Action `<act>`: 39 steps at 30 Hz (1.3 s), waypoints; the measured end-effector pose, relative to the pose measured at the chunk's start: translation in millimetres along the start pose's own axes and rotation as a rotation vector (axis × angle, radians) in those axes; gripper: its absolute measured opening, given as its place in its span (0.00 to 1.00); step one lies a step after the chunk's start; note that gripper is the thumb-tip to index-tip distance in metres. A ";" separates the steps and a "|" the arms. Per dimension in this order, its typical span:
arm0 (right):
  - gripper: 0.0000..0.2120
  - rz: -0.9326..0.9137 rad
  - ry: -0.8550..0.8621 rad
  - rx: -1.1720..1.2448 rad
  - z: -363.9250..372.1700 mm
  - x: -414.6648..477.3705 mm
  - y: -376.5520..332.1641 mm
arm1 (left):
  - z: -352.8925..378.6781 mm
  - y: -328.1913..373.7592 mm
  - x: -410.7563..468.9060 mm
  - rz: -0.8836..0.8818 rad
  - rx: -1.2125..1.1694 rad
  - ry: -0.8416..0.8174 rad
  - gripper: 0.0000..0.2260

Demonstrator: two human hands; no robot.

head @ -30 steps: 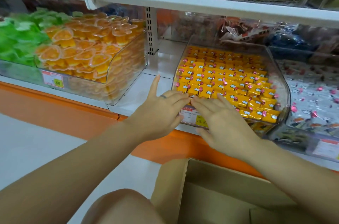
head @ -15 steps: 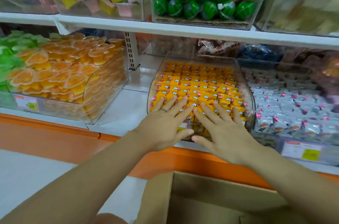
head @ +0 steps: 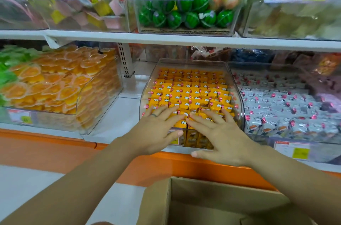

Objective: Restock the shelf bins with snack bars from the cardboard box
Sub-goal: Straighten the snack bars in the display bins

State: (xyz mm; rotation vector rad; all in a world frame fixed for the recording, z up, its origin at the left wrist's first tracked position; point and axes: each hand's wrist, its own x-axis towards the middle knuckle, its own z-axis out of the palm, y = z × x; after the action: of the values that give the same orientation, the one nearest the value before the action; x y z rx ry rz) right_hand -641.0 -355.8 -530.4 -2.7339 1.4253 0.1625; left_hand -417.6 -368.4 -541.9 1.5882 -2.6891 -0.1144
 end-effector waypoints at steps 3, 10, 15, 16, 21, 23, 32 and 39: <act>0.42 0.004 -0.009 0.125 -7.0 0.6 -1.7 | -3.9 7.4 4.2 -0.057 -0.051 -0.001 0.25; 0.23 0.121 0.422 0.070 -25.9 -33.9 32.0 | -19.7 52.6 49.7 0.047 -0.049 0.000 0.23; 0.28 0.231 0.214 0.023 -18.4 -42.4 53.7 | -17.0 60.3 73.1 0.020 0.076 -0.130 0.25; 0.28 0.229 0.214 0.030 -18.8 -43.2 52.7 | -16.8 59.0 75.5 0.010 0.084 -0.138 0.25; 0.27 0.227 0.208 0.042 -24.6 -46.7 49.2 | -18.9 63.0 70.5 0.000 0.064 -0.154 0.24; 0.27 0.219 0.204 0.050 -26.4 -48.4 49.3 | -20.8 64.6 61.2 0.033 0.058 -0.146 0.25; 0.27 0.186 0.224 0.211 -19.3 -48.6 57.9 | -13.6 80.3 74.8 0.049 0.048 -0.092 0.27; 0.26 0.186 0.236 0.241 -17.2 -47.1 59.2 | -20.6 78.7 103.4 -0.019 0.143 -0.209 0.26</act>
State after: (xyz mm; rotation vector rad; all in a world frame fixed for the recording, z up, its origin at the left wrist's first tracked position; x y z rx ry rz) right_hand -715.2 -353.0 -507.8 -2.4896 1.6339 -0.3148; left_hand -535.3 -422.1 -518.2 1.7314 -2.9002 -0.0951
